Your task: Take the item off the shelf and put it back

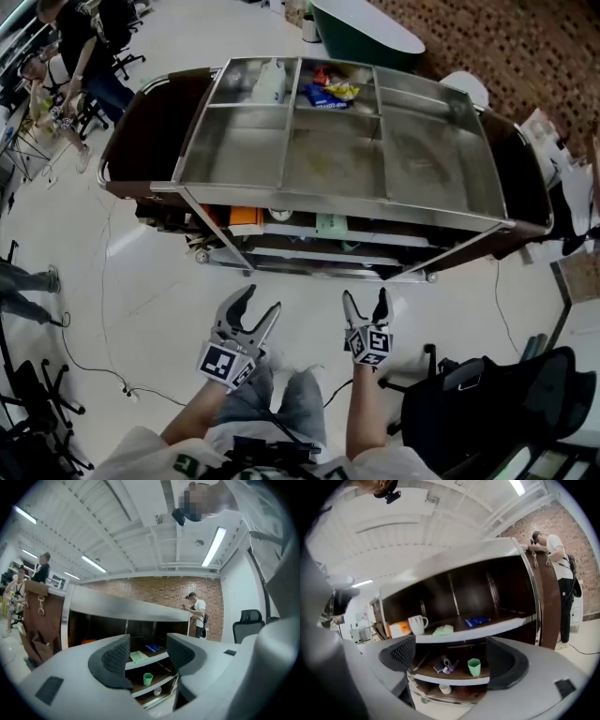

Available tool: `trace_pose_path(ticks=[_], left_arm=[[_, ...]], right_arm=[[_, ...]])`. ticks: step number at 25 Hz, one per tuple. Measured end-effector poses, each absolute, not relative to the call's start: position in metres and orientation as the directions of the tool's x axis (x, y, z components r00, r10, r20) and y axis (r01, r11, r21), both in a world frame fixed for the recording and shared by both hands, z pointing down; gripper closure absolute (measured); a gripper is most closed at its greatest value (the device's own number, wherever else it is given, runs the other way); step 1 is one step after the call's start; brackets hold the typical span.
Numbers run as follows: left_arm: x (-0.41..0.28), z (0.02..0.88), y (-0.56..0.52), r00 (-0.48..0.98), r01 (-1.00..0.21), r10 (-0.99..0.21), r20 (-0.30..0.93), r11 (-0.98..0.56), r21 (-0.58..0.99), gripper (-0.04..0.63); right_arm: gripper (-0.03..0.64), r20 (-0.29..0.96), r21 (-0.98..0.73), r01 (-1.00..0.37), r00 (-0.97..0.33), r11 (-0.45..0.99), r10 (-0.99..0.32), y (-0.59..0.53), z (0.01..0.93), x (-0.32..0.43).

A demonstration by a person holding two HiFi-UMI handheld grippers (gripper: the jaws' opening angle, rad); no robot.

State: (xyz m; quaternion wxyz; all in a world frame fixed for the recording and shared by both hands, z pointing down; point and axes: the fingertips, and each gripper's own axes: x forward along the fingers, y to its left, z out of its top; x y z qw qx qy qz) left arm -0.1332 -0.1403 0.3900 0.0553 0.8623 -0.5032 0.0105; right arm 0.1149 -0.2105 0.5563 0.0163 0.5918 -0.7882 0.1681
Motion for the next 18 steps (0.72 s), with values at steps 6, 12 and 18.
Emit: trace_pose_path(ticks=[6, 12, 18], left_arm=[[-0.127, 0.294, -0.123, 0.539, -0.842, -0.842, -0.010, -0.539, 0.022, 0.359], [-0.125, 0.230, -0.100, 0.558, -0.829, -0.826, -0.078, -0.559, -0.014, 0.359], [-0.146, 0.219, -0.085, 0.503, -0.864, -0.851, -0.150, -0.498, -0.070, 0.359]], right_arm=[[0.124, 0.080, -0.243, -0.922, -0.330, 0.303, -0.941, -0.129, 0.380, 0.091], [0.129, -0.075, -0.133, -0.938, -0.313, 0.320, -0.947, -0.092, 0.270, 0.086], [0.137, -0.092, 0.027, -0.955, -0.297, 0.296, -0.950, -0.097, 0.240, 0.088]])
